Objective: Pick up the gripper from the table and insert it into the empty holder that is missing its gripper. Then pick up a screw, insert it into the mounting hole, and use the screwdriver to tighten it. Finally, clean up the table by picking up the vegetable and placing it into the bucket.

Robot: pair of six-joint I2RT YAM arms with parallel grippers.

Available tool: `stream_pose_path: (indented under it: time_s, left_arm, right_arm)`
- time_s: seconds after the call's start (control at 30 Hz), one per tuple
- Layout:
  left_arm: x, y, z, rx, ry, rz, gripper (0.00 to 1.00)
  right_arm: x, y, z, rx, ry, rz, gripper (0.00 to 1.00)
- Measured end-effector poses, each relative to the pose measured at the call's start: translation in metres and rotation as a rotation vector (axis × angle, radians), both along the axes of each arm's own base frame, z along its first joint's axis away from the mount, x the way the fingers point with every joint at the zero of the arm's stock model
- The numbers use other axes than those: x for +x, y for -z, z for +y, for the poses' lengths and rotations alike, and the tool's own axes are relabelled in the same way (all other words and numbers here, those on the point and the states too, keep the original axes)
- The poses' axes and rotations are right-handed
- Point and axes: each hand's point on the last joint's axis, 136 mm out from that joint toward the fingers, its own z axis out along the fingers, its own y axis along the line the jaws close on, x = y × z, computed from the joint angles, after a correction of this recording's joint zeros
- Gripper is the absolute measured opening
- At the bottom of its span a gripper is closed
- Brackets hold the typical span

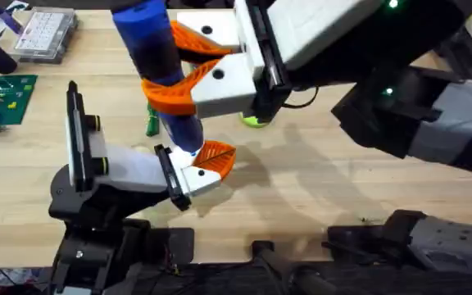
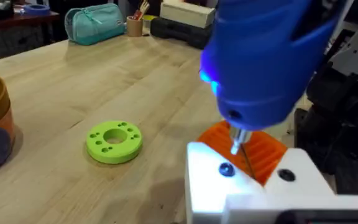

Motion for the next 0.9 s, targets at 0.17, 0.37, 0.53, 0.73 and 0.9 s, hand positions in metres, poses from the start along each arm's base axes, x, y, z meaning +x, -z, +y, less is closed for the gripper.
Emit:
stream_pose_path:
  time_s: [0.17, 0.37, 0.53, 0.73, 0.9]
  left_arm:
    - [0.0000, -0.0001, 0.0000, 0.000, 0.000, -0.001, 0.016]
    - [0.0000, -0.0001, 0.0000, 0.000, 0.000, 0.000, 0.016]
    - [0.0000, 0.0000, 0.0000, 0.000, 0.000, 0.000, 0.016]
    - [0.0000, -0.0001, 0.0000, 0.000, 0.000, 0.000, 0.016]
    - [0.0000, 0.0000, 0.0000, 0.000, 0.000, 0.000, 0.016]
  right_arm:
    - [-0.0020, -0.0001, 0.0009, 0.003, -0.003, -0.018, 0.097]
    - [-0.0020, -0.0001, 0.0009, 0.005, -0.002, -0.029, 0.096]
    - [-0.0024, 0.0022, 0.0026, 0.002, -0.005, -0.030, 0.095]
    - [-0.0012, 0.0052, 0.0040, -0.004, -0.007, -0.025, 0.095]
    - [-0.0011, 0.0053, 0.0041, -0.005, -0.007, -0.025, 0.096]
